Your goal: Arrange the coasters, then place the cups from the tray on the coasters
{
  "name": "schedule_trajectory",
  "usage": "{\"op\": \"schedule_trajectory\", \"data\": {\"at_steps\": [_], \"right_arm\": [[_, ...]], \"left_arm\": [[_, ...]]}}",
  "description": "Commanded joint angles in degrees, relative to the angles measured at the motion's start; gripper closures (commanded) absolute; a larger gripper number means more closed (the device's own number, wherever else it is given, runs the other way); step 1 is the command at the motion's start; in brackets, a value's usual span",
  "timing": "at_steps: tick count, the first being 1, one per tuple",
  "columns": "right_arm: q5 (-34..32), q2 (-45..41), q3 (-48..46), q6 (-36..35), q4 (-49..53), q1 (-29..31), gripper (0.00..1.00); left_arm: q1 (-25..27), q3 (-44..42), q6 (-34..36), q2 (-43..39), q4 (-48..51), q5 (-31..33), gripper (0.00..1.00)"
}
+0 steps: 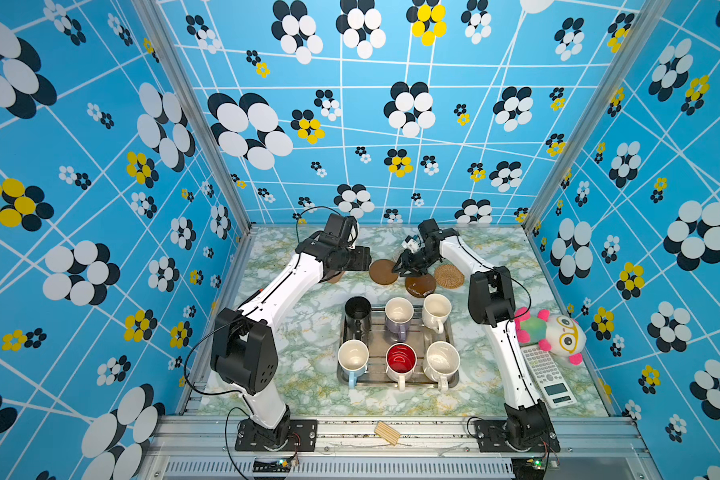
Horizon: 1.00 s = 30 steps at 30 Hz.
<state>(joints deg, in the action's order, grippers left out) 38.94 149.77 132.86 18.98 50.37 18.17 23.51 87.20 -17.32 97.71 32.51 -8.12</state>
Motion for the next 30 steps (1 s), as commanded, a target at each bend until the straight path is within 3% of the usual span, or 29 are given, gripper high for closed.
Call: {"op": "schedule_trajectory", "data": {"at_steps": [1,14,30], "right_arm": [[0.2,2.5,2.5,1.5,-0.8,1.3,0.57],[1.7,8.3,11.7,4.7,-0.2,3.8,0.64],[4.0,10.7,14.1,9.4,-5.5,6.0,0.65]], "left_arm": [[-0.3,-1.4,-0.8,-3.3,-1.7,1.1,0.30],[-0.5,-4.3,-1.1,-6.1,-2.2,1.0,0.30],[-0.8,-5.7,-1.1,-8.0,-2.0,0.9,0.30]]}}
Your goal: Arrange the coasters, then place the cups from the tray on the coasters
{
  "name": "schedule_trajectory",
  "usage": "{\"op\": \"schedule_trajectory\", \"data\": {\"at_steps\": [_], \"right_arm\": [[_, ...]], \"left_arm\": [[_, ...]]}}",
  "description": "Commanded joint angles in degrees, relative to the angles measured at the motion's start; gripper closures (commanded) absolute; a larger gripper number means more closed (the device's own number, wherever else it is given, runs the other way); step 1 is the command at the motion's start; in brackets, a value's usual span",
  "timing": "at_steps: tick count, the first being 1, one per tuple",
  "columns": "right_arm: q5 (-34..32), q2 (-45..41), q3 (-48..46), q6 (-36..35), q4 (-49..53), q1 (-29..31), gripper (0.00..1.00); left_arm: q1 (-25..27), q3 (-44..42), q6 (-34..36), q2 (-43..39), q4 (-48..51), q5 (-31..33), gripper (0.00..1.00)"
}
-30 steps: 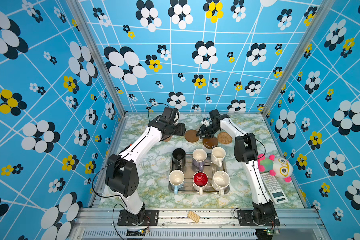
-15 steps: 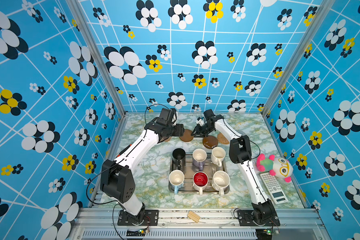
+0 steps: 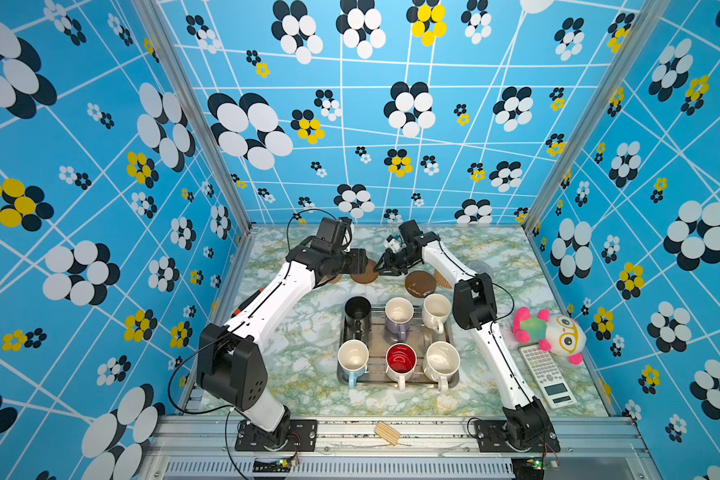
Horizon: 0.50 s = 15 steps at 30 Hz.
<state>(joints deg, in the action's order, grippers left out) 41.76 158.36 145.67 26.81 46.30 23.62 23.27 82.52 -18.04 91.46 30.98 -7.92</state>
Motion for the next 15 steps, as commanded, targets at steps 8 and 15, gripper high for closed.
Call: {"op": "schedule_trajectory", "data": {"at_steps": [8,15], "right_arm": [[2.9,3.1,1.8,5.2,-5.8,1.5,0.65],[3.8,3.7,2.1,7.5,-8.5,2.1,0.65]], "left_arm": [[-0.7,-1.2,-0.4,-1.7,-0.6,0.4,0.30],[-0.8,-2.1,-1.0,-2.2,-1.4,-0.1,0.30]]}}
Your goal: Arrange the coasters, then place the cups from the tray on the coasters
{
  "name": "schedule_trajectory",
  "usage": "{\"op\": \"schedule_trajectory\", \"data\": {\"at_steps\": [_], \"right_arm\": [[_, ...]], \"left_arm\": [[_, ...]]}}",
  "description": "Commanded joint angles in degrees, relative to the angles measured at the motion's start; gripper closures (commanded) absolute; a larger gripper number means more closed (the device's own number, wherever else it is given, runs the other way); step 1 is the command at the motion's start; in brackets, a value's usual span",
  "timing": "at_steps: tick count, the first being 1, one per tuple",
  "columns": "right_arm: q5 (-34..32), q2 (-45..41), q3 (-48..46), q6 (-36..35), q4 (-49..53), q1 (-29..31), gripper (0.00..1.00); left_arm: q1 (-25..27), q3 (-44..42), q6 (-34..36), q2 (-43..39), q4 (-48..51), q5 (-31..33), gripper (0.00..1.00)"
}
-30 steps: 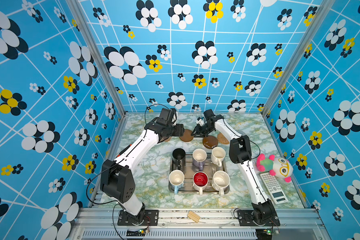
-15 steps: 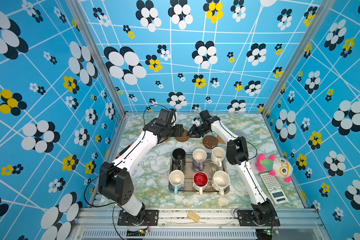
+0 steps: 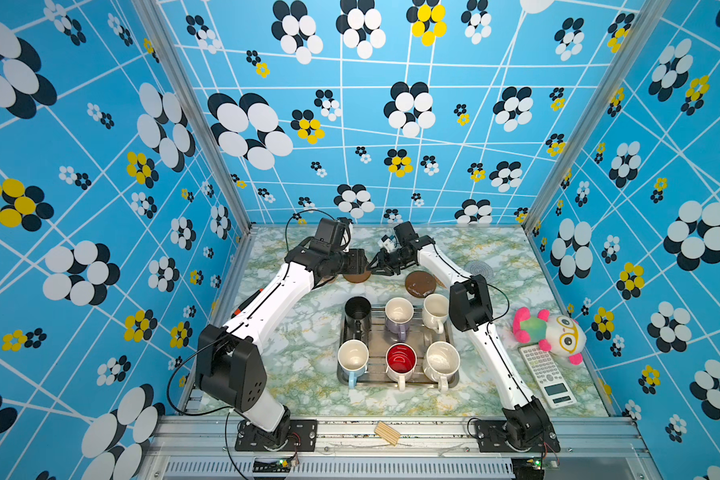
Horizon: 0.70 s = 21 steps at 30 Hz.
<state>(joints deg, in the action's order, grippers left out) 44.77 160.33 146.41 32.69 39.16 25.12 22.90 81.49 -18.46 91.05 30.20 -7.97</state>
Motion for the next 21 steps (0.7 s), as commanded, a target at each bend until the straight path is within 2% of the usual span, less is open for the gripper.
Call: {"op": "schedule_trajectory", "data": {"at_steps": [1,8,14,21], "right_arm": [[0.8,1.7,1.5,1.7,-1.3,0.7,0.65],[-0.4,0.0,2.7,-1.1,2.4,0.2,0.63],[-2.7,-4.9,1.3,-4.6,5.7,-2.1,0.58],[-4.1,-15.1,-7.7,-8.4,6.3,-6.1,0.56]], "left_arm": [[-0.4,-1.1,-0.6,-1.7,-0.6,-0.1,0.30],[-0.4,-1.4,-0.7,-2.5,-0.7,0.1,0.30],[-0.4,-2.0,-1.0,-3.5,-1.3,0.1,0.30],[-0.2,-2.5,-1.6,-3.8,-2.1,0.1,0.30]]}}
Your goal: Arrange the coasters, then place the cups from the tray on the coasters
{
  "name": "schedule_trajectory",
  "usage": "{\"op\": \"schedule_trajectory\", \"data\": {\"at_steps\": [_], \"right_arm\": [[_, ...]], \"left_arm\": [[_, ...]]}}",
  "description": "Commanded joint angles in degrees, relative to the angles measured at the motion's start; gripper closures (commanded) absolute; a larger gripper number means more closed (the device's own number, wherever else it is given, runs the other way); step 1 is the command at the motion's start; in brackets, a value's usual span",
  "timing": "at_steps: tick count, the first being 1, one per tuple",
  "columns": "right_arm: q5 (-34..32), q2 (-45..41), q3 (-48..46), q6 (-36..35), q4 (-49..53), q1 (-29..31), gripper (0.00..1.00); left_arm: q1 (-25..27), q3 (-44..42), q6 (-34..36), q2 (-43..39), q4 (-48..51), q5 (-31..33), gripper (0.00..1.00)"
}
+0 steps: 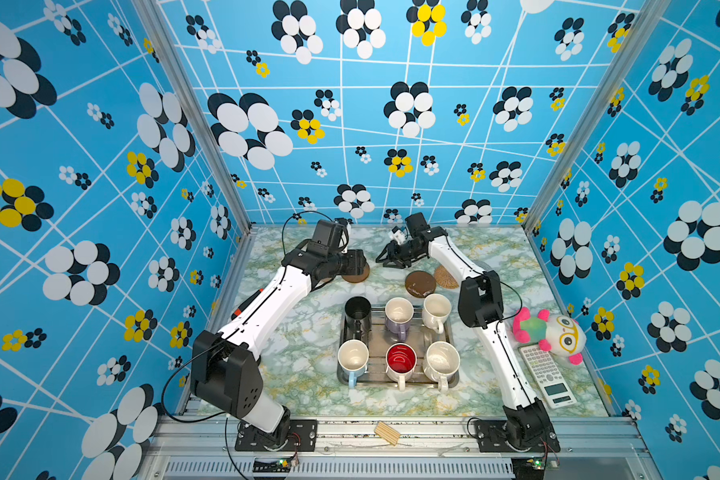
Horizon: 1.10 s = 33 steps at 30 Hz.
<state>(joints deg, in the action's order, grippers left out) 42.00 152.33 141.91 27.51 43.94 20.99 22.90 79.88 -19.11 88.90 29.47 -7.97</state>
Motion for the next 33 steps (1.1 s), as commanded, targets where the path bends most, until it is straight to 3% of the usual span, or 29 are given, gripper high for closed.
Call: {"op": "schedule_trajectory", "data": {"at_steps": [1,6,12,16,33], "right_arm": [[-1.7,-8.8,-5.2,-3.8,1.3,-2.4,0.56],[-4.4,-18.7,-17.9,-9.0,2.1,-6.6,0.56],[-6.0,-31.8,-42.0,-8.1,-7.1,-13.8,0.56],[-7.7,-35.7,-51.5,-9.3,-8.8,-16.7,0.56],[-6.8,-32.8,-57.9,-7.9,-12.3,-16.8,0.59]], "left_arm": [[-0.1,-0.9,-0.9,-1.5,-1.3,0.1,0.30],[0.6,-0.3,-0.2,-0.9,-0.2,2.3,0.31],[0.8,0.4,0.7,-0.1,1.9,4.6,0.32],[1.0,0.6,0.6,0.5,1.5,4.3,0.32],[2.0,3.0,0.5,2.5,2.7,4.4,0.32]]}}
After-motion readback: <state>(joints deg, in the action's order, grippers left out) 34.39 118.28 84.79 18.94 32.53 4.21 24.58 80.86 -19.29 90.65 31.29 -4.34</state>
